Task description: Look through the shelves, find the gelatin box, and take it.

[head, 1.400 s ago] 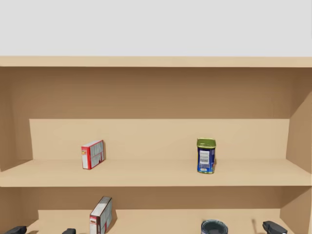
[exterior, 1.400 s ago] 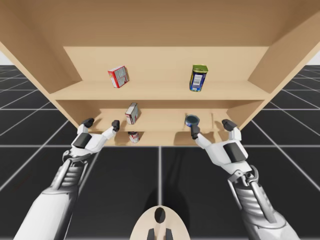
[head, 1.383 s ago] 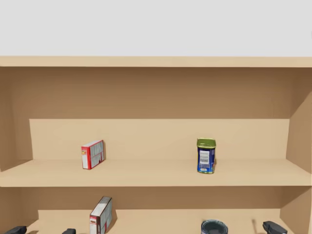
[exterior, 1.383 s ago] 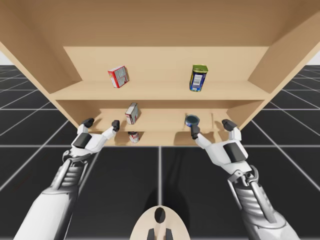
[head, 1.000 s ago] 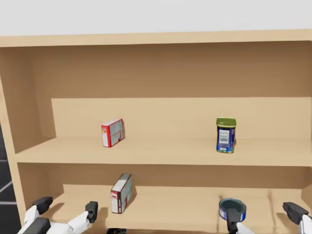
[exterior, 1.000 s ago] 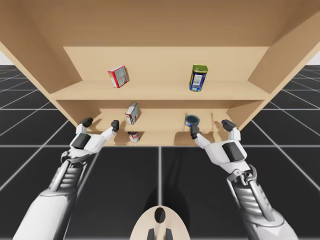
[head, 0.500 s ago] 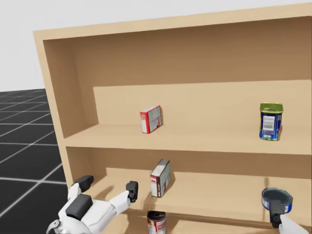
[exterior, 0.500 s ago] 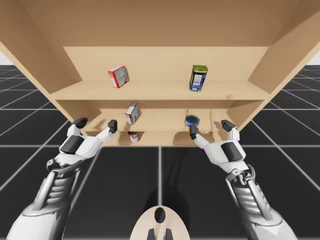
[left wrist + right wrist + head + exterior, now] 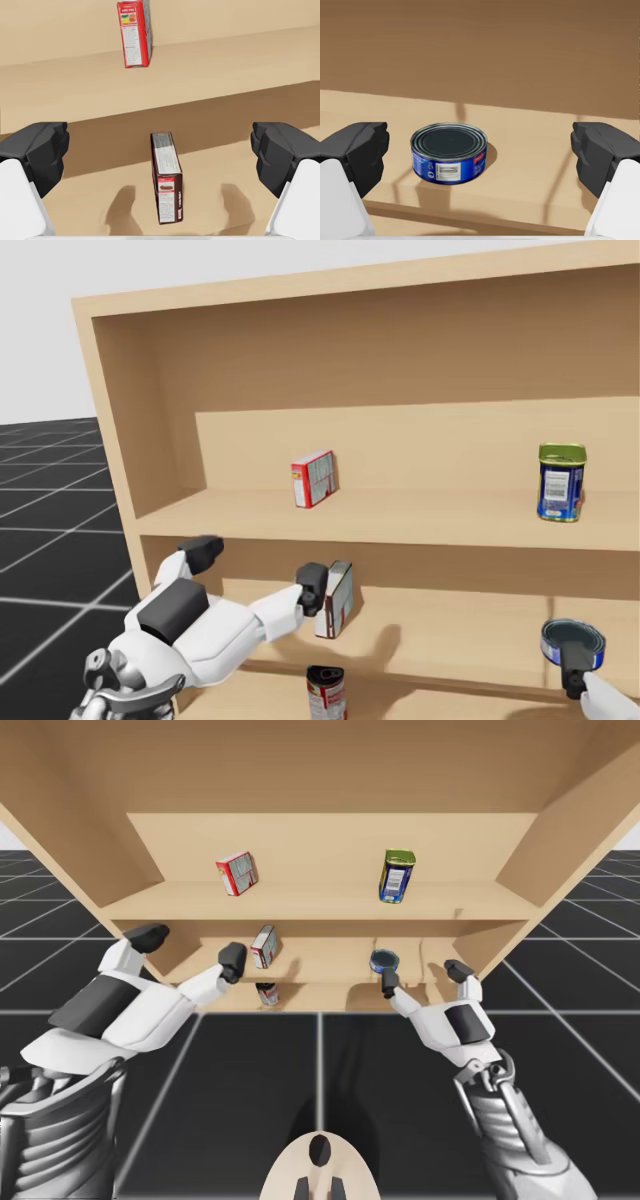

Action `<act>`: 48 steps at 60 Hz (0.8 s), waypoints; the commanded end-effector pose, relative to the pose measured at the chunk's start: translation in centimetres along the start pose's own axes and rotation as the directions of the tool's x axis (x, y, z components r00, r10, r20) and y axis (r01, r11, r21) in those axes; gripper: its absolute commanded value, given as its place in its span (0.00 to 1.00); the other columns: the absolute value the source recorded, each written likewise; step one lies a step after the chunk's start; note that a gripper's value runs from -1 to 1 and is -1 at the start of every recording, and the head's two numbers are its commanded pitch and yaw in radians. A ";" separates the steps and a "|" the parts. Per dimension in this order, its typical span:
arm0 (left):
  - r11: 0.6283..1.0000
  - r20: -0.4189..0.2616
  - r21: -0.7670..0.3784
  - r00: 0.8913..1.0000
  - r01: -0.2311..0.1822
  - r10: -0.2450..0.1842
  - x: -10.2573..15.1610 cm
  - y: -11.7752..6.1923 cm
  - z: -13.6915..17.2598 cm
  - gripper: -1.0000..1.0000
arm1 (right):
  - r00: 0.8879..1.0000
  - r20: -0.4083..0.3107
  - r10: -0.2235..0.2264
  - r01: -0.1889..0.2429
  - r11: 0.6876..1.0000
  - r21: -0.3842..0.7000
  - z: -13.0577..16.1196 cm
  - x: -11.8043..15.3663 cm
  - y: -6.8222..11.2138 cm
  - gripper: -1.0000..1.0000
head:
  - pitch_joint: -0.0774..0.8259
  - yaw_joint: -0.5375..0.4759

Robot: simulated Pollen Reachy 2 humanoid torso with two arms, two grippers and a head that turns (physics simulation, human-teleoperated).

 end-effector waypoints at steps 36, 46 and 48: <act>0.989 -0.173 0.117 0.978 -0.092 0.112 2.4 1.6 -11.6 0.00 | 0.999 0.024 -0.024 0.024 1.000 -0.002 0.4 0.8 -0.3 0.00 | 0.26 0.76; 0.986 -0.203 0.138 0.972 -0.093 0.120 2.1 1.7 -14.0 0.00 | 1.000 0.021 -0.023 0.023 1.000 -0.004 0.4 0.9 -0.4 0.00 | 0.27 0.76; 0.986 -0.207 0.139 0.970 -0.097 0.125 2.0 1.7 -14.3 0.00 | 1.000 0.021 -0.022 0.022 1.000 -0.005 0.4 0.9 -0.4 0.00 | 0.27 0.76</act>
